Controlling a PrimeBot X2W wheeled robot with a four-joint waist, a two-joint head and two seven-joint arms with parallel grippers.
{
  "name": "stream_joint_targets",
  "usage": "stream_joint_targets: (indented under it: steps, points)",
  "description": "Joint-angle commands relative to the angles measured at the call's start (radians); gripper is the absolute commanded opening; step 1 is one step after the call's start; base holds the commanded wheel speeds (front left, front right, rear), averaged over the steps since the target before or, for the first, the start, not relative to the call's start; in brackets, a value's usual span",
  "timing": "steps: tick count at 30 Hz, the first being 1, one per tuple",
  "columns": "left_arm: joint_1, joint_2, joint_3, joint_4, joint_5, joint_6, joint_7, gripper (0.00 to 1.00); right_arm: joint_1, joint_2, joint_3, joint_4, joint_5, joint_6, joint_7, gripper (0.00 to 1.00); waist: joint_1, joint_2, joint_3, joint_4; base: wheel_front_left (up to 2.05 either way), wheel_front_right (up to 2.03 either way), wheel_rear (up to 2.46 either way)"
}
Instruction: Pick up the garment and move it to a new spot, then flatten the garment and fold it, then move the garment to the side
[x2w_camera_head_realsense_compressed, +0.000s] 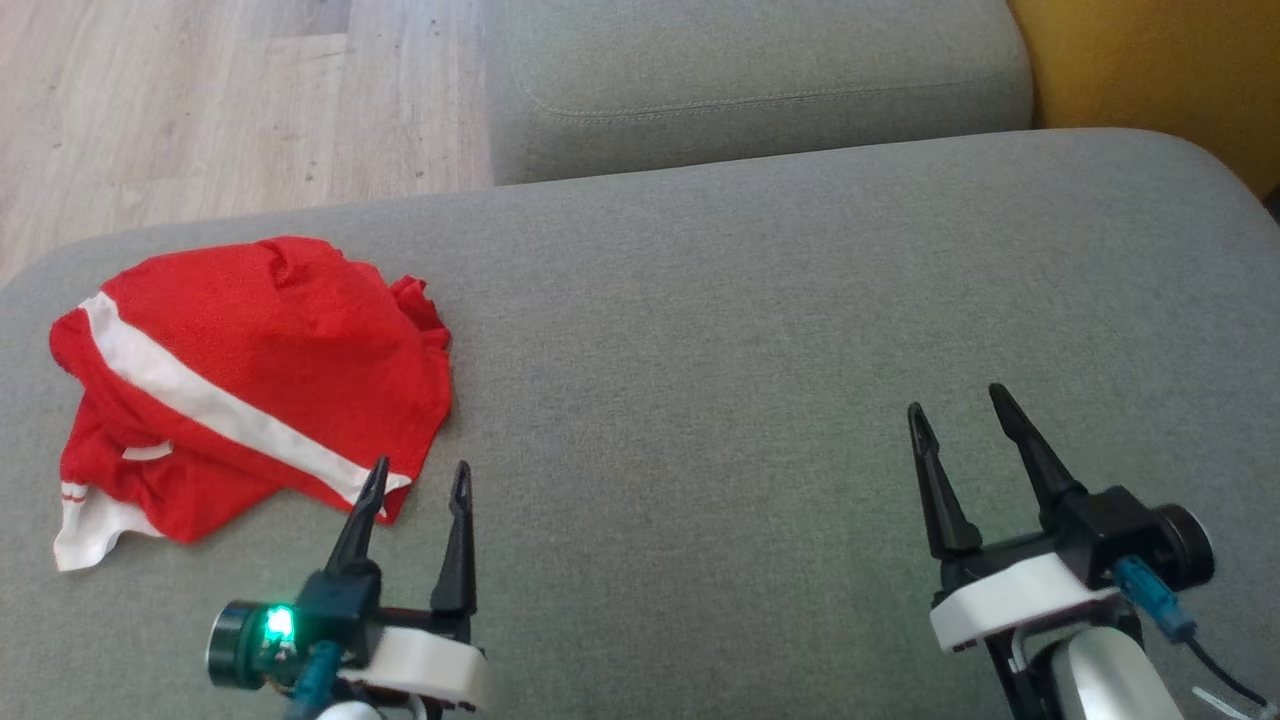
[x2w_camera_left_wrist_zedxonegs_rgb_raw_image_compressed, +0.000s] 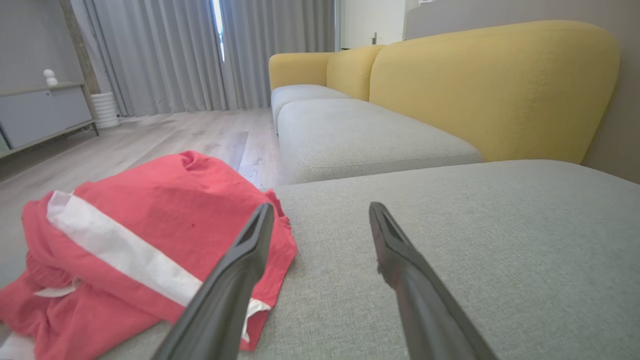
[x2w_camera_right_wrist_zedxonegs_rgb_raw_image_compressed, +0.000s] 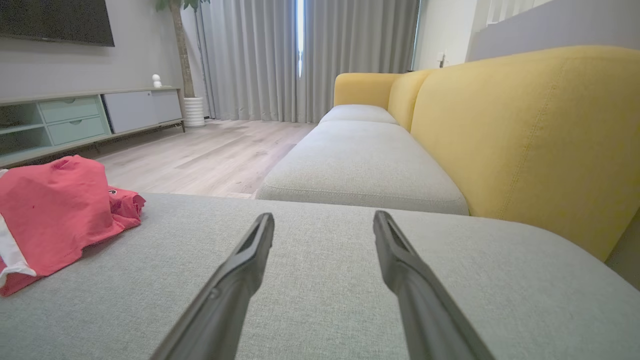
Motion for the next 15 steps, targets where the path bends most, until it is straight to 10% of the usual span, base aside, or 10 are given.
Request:
stream_joint_targets:
  steps: [1,15]
  points:
    - [-0.057,0.018,0.014,-0.035,0.033,0.011,-0.017,1.0,-0.063,-0.008,0.025,-0.041,-0.038,-0.001,-0.017,1.0,0.0,0.0,0.0,-0.001,0.0,0.0,0.0]
    - [-0.019,-0.034,0.073,-0.122,0.01,-0.024,-0.059,1.0,-0.04,-0.008,0.039,-0.068,0.007,-0.001,-0.058,1.0,0.0,0.0,0.004,0.001,0.0,0.0,0.0]
